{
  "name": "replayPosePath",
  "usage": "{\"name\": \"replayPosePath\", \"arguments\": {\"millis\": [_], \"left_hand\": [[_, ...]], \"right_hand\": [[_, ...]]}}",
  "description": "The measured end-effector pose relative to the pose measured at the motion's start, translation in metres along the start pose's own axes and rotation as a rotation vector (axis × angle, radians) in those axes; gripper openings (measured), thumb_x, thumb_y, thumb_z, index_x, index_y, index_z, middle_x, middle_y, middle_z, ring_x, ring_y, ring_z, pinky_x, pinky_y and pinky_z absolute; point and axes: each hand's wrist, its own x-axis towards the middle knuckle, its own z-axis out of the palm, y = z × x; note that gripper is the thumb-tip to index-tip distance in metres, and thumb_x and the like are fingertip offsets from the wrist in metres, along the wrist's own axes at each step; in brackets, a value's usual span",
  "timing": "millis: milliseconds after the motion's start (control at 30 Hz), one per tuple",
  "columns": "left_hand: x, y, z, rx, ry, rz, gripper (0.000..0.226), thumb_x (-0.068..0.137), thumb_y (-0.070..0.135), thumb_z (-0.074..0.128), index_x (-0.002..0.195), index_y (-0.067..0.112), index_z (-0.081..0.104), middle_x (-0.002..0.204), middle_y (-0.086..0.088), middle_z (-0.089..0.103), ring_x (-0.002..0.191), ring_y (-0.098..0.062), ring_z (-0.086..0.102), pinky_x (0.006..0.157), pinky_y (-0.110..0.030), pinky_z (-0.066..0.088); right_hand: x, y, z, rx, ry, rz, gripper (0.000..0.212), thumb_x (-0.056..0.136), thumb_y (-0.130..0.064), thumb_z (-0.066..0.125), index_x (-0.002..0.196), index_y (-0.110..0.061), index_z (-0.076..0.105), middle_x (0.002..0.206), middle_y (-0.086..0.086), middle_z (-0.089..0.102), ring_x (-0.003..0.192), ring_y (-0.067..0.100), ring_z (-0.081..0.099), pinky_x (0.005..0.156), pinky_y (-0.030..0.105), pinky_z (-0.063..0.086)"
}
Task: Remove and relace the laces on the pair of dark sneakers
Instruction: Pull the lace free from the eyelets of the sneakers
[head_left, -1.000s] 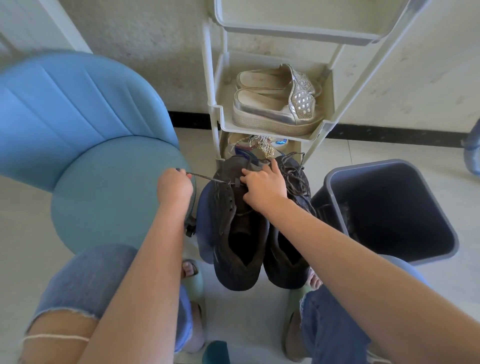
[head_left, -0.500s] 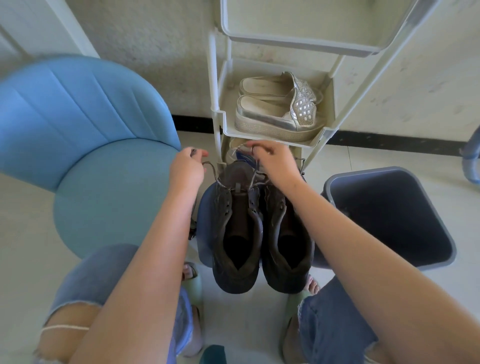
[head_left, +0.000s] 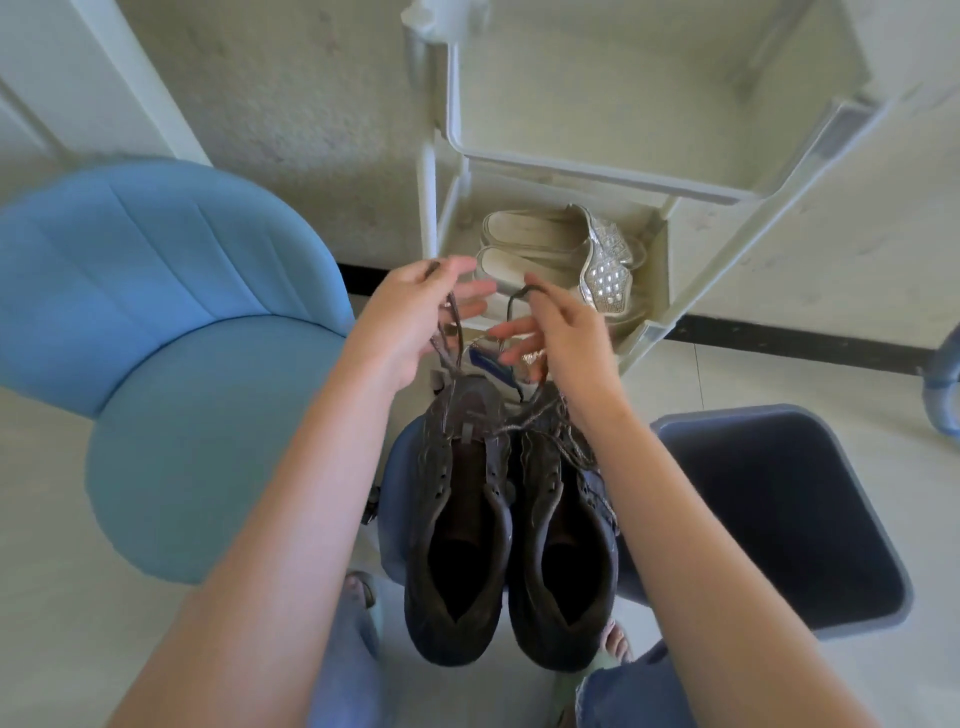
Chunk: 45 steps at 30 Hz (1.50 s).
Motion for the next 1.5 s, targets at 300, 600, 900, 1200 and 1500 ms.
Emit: {"name": "replayPosePath", "arguments": {"millis": [300, 600, 900, 1200, 1500], "left_hand": [[0.000, -0.011, 0.013, -0.025, -0.003, -0.049, 0.026, 0.100, 0.026, 0.043, 0.115, 0.020, 0.064, 0.112, 0.006, 0.070, 0.074, 0.012, 0.058, 0.056, -0.001, 0.043], [-0.017, -0.009, 0.008, -0.237, 0.004, -0.108, 0.029, 0.099, 0.034, 0.043, 0.106, 0.017, 0.065, 0.088, -0.006, 0.066, 0.058, -0.015, 0.055, 0.060, -0.029, 0.050], [-0.015, -0.039, -0.013, 0.765, -0.129, -0.149, 0.051, 0.094, 0.002, 0.044, 0.140, 0.024, 0.042, 0.144, 0.001, 0.045, 0.118, -0.018, 0.052, 0.089, -0.020, 0.041], [-0.018, -0.039, 0.006, 0.578, -0.339, -0.081, 0.031, 0.102, 0.033, 0.037, 0.098, 0.022, 0.065, 0.095, 0.005, 0.073, 0.102, -0.010, 0.061, 0.087, -0.024, 0.036], [-0.009, -0.037, -0.004, 0.112, -0.037, 0.019, 0.019, 0.099, 0.026, 0.045, 0.096, 0.014, 0.059, 0.049, 0.009, 0.047, 0.050, -0.003, 0.052, 0.063, -0.014, 0.048]], "right_hand": [[-0.004, 0.008, 0.026, -0.167, -0.157, 0.001, 0.018, 0.099, -0.010, 0.041, 0.103, -0.013, 0.059, 0.066, -0.007, 0.056, 0.057, 0.003, 0.049, 0.058, 0.017, 0.040], [-0.011, -0.002, 0.032, 0.004, -0.107, 0.047, 0.025, 0.101, -0.012, 0.041, 0.112, -0.013, 0.063, 0.061, -0.005, 0.059, 0.061, 0.016, 0.057, 0.080, 0.056, 0.055], [-0.010, -0.028, 0.030, 0.490, -0.137, 0.114, 0.029, 0.102, -0.004, 0.036, 0.129, 0.000, 0.046, 0.060, 0.007, 0.040, 0.054, 0.017, 0.044, 0.074, 0.044, 0.060], [-0.011, -0.043, 0.017, 0.886, -0.188, 0.177, 0.027, 0.102, -0.010, 0.036, 0.125, 0.001, 0.047, 0.073, 0.015, 0.064, 0.073, 0.028, 0.067, 0.074, 0.042, 0.060], [-0.010, -0.028, -0.005, 0.724, -0.249, 0.289, 0.037, 0.098, -0.001, 0.032, 0.132, 0.006, 0.044, 0.121, 0.024, 0.063, 0.114, 0.031, 0.062, 0.100, 0.042, 0.048]]}}
